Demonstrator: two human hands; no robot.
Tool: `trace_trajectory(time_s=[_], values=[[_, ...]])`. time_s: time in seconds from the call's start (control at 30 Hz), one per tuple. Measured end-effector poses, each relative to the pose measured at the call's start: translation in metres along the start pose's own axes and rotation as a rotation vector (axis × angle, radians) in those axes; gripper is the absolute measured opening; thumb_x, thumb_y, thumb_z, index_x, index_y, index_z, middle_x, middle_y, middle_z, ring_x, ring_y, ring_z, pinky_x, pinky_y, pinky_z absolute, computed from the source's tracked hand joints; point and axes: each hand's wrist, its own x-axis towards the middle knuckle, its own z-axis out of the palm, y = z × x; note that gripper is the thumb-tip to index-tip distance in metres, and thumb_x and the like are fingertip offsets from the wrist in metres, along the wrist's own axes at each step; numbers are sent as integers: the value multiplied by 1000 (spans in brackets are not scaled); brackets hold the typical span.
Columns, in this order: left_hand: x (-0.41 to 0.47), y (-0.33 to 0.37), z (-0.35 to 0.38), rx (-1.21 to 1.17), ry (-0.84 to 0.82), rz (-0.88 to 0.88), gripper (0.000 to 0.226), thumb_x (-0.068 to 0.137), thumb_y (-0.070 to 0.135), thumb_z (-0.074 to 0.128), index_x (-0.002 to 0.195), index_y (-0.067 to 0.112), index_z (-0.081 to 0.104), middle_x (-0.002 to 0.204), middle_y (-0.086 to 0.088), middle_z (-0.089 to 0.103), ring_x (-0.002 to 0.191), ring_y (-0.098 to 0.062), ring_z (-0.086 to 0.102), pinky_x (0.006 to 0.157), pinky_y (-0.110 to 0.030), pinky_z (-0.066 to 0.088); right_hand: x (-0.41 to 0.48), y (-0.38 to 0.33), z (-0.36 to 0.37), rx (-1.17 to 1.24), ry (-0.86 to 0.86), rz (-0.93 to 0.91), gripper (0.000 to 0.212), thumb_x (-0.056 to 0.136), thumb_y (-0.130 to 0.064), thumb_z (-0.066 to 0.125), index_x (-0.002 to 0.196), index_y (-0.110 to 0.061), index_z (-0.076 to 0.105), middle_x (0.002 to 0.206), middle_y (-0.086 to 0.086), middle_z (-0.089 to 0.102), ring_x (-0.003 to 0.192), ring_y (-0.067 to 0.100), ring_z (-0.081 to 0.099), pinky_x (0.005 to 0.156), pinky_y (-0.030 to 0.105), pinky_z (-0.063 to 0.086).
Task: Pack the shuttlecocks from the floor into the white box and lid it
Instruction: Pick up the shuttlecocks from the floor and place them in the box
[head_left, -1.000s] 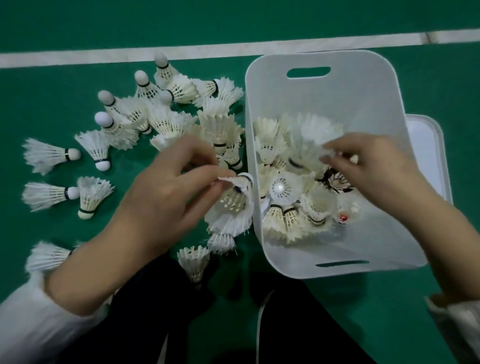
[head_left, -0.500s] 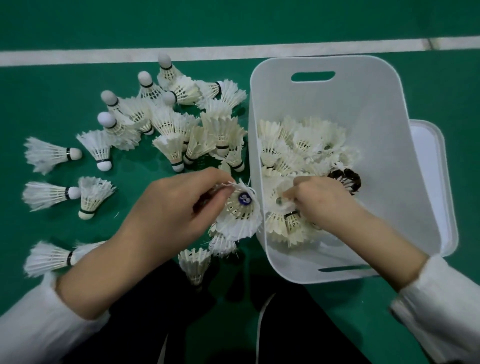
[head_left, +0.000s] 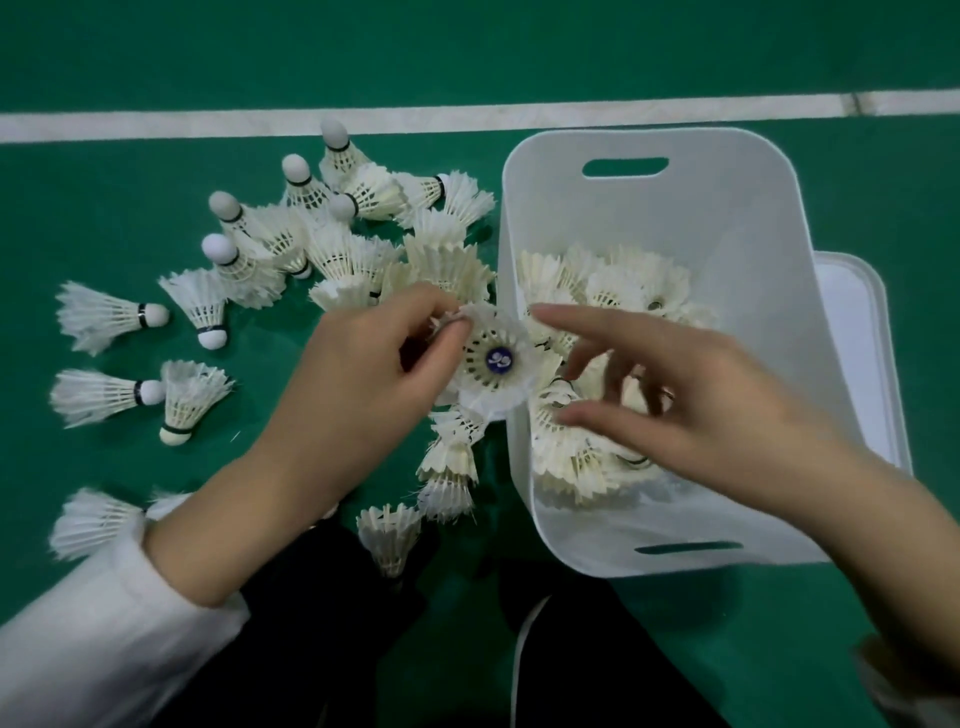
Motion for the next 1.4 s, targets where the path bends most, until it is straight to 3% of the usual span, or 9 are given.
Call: trace_trajectory(time_s=[0.2,0.33,0.43,0.53,0.67,0.9,1.07,1.2,1.4], values=[[12,5,-1,-107,13,-37,12,90,24,56,86,16,65,54,5,55,52,-15,53,49,-22,41,19,-3,8,-54,132,-101,50,83,-40,54,130,-46,36,92,-20,52,71,9,54,61,18,44],[14,9,-6,-188,-16,14,13,93,35,49,92,28,60,68,7,61,59,-15,58,57,-33,47,22,2,8,-156,207,-247,21,87,-30,54,101,-20,67,88,-4,55,66,14,54,54,34,48],[15,0,-10,-202,-22,72,26,94,40,37,109,26,54,79,13,61,68,-10,58,59,-21,46,16,3,-4,65,393,-160,9,86,-19,60,89,-16,68,82,-3,57,72,12,57,61,28,49],[8,-30,2,14,-68,99,18,94,29,46,106,20,56,88,10,57,73,-5,53,65,-15,44,12,16,-16,204,553,78,3,85,-22,63,84,-23,65,86,-8,62,74,9,60,62,31,50],[-9,-70,33,228,-272,119,17,94,21,50,109,16,58,107,6,56,71,-11,56,62,-37,51,32,54,2,132,445,342,5,85,-28,63,85,-27,68,84,-13,61,73,11,59,71,29,47],[-15,-87,57,361,-472,65,36,94,37,45,127,22,48,130,7,45,87,-16,60,67,-36,50,73,87,47,-218,153,386,25,90,-32,55,100,-15,70,99,4,63,82,19,55,69,27,36],[-23,-99,68,430,-593,63,44,95,44,40,130,19,47,134,5,43,102,-20,57,76,-33,47,78,88,52,-254,85,448,30,91,-33,53,112,-15,65,107,5,56,91,24,57,69,28,35],[-34,-118,75,298,-573,122,31,92,27,54,111,3,61,123,-7,54,92,-28,62,78,-30,47,63,72,44,-291,42,432,45,90,-33,53,133,-22,44,127,3,44,82,20,57,71,29,40],[-40,-121,77,204,-432,123,18,90,13,56,99,2,67,111,-8,61,95,-25,61,82,-32,51,37,13,27,-189,247,193,16,90,-26,53,102,-22,64,103,-10,53,70,7,55,66,25,42]])
